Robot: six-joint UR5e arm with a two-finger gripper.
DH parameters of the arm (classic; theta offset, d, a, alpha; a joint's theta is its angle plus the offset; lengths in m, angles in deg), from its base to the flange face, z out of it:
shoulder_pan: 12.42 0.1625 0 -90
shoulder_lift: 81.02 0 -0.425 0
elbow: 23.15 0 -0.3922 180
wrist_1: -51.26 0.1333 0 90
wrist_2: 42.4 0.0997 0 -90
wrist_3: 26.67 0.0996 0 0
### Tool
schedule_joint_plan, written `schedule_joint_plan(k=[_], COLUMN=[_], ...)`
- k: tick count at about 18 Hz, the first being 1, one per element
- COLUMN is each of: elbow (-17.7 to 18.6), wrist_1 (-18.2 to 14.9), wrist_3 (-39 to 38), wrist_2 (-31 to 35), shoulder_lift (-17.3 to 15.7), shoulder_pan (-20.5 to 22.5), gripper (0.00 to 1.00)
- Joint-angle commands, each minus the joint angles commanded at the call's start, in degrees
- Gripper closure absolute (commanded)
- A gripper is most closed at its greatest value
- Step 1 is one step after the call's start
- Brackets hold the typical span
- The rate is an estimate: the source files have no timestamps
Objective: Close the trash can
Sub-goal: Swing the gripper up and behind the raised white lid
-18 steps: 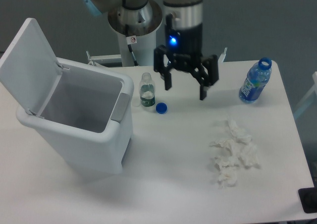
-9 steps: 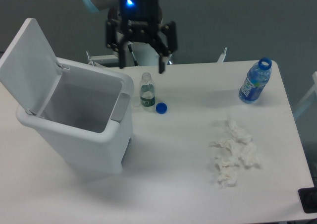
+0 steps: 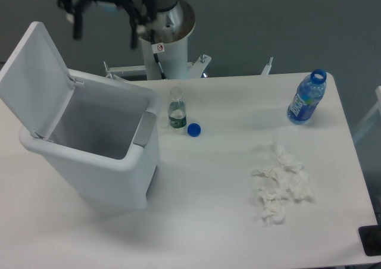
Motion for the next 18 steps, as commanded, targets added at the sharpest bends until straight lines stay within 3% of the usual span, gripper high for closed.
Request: schedule_joint_plan(k=[11,18], elbow=[1.8,1.8], wrist_1=[0.1,0.3], wrist_3=[-1.7,-1.4], wrist_2=[-13.4,-17.5], shoulder_lift=[-0.1,3.0], shoulder_pan=[-6.9,-10.7], gripper=[0.0,0.0])
